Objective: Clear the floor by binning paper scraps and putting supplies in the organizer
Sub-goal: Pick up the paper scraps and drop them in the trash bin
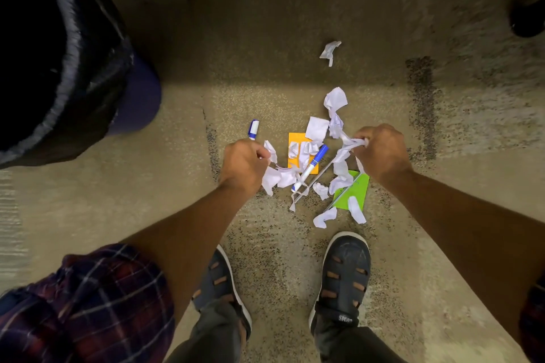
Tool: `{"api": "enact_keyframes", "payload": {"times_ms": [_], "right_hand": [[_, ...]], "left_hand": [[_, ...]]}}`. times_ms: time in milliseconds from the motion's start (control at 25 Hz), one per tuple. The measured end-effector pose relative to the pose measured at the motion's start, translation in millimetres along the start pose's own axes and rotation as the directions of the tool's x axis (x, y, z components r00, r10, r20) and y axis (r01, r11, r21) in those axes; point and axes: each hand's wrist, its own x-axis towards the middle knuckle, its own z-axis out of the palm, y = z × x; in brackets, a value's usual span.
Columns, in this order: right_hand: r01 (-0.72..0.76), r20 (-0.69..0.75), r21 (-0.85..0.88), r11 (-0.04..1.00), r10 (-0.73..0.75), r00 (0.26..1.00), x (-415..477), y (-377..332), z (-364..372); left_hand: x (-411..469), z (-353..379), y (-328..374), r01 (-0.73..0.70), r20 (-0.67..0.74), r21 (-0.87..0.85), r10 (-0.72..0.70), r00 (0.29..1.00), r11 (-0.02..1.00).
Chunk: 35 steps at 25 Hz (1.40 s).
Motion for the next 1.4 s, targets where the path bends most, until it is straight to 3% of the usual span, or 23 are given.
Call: {"api": "enact_keyframes", "payload": {"times_ms": [120, 240, 360, 600, 800, 1000, 1200, 1400], "right_hand": [[-0.146, -0.047, 0.181, 0.973, 0.156, 0.987, -18, -24, -27], [-0.251, -0.007, 0.426, 0.869, 0.28, 0.96, -35, -64, -51], [-0.188, 0.012, 0.617, 0.764, 0.23, 0.973, -52, -121, -71], [-0.181, 0.142, 0.811, 0.557, 0.113, 0.983, -80, -259, -93], [-0.192, 0.234, 0.871, 0.452, -0.04, 0.971, -93, -372, -89], [-0.272, 0.357, 0.826, 0.494, -0.084, 0.93, -98, -453, -67], [-0.32, 0.448, 0.773, 0.547, -0.116, 0.886, -91, -489, -62], [-0.376, 0.499, 0.77, 0.516, -0.12, 0.858, -85, -481, -75]], "left_hand": [[-18, -32, 15, 0.172, -0.002, -0.264, -0.179, 0.984, 0.949], [-36, -71, 29, 0.224, -0.039, -0.426, -0.265, 0.963, 0.876], [-53, -116, 44, 0.198, -0.084, -0.571, -0.296, 0.951, 0.797], [-74, -217, 45, 0.105, -0.169, -0.785, -0.374, 0.912, 0.611], [-69, -299, 24, 0.004, -0.296, -0.835, -0.455, 0.84, 0.55], [-52, -346, -7, 0.043, -0.325, -0.864, -0.621, 0.714, 0.501], [-32, -375, -18, 0.093, -0.26, -0.887, -0.656, 0.709, 0.452], [-37, -377, -17, 0.119, -0.21, -0.894, -0.638, 0.741, 0.432]]}}
